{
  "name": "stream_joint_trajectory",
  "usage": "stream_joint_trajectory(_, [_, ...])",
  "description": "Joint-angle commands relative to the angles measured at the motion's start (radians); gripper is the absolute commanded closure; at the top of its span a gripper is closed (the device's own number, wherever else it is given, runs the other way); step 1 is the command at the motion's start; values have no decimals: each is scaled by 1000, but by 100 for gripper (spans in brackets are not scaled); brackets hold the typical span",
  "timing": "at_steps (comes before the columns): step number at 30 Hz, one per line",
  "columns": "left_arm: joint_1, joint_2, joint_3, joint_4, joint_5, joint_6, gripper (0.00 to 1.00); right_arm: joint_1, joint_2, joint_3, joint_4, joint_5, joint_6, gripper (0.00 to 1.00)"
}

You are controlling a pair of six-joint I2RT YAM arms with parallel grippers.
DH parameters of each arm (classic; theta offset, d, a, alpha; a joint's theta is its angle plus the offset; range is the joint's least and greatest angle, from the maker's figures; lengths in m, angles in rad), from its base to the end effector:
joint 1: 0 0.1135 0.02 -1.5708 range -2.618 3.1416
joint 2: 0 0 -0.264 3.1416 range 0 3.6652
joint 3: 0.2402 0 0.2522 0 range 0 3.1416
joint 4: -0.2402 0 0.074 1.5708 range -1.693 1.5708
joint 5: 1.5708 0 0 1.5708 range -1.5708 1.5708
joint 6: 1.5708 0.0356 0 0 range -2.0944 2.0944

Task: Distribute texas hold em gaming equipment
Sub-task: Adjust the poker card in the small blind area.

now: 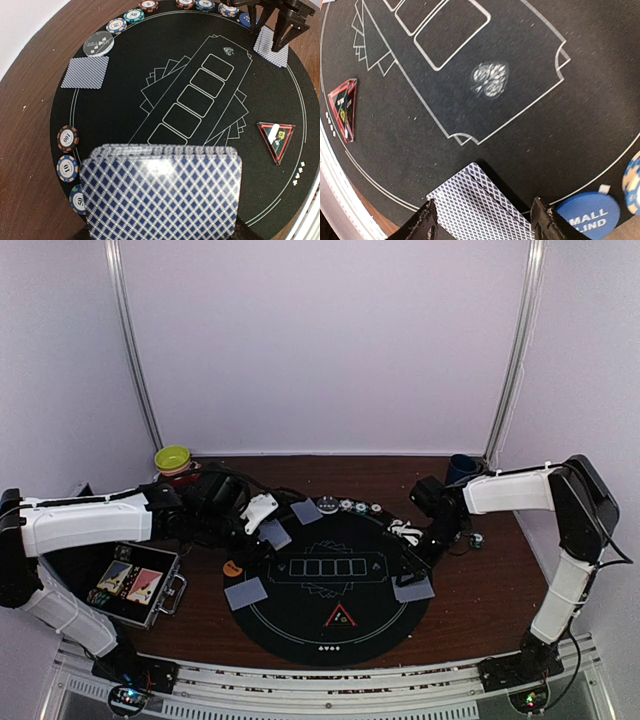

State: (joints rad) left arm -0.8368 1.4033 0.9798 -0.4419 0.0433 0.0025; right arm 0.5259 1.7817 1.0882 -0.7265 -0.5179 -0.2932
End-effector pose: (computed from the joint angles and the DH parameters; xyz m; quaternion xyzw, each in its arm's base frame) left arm 0.1965 -0.2201 0.2444 0.3891 0.8538 -0.1585 0.3075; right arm 0.2660 0.1748 0.1575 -0.4015 0.8765 0.2621 0.0427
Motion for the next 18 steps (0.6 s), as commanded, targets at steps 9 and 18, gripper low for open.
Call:
stream_joint_trajectory(9, [0,-12,13,37,18,10,36,38,-60,1,-67,33,-7,35])
stream_joint_trajectory(18, [0,-13,14,37,14,10,36,37,-76,215,-52,-51,35,22])
